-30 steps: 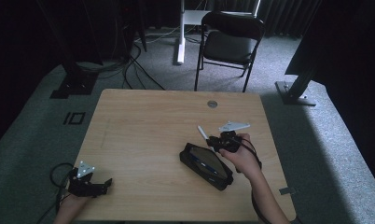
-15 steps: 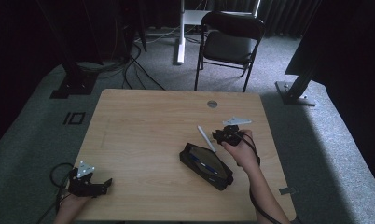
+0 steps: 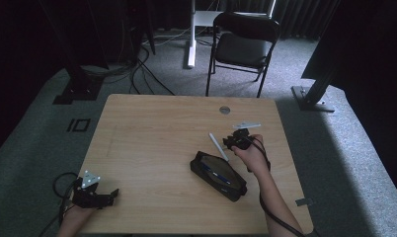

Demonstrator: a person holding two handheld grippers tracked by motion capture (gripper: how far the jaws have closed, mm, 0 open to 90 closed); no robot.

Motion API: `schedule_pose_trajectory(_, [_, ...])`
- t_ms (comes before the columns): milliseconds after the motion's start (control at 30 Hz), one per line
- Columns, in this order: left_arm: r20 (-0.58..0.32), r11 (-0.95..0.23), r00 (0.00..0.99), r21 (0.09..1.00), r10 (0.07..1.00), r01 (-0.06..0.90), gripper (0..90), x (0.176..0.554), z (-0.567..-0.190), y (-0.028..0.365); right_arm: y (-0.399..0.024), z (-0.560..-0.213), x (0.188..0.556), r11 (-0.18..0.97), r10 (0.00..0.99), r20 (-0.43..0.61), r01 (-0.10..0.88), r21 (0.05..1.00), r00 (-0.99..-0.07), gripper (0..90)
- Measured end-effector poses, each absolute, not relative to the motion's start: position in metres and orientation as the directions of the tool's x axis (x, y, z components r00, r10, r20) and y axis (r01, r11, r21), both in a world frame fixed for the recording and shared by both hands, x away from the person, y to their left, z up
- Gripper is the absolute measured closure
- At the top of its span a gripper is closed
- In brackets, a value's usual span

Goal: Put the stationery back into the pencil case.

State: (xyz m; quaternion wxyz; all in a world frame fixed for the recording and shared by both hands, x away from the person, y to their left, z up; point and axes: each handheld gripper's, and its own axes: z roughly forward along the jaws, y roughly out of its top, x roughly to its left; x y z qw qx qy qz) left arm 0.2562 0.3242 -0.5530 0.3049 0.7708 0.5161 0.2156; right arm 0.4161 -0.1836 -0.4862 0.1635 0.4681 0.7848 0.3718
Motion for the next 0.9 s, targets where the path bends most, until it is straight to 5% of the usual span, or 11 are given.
schedule_pose_trajectory(900, [0.018,-0.281,0.374,0.693,0.927,0.664,0.4,0.256,-0.553,0.324,-0.177,-0.519,0.443,0.228,0.896,0.138,0.704,0.673,-0.423,62.1])
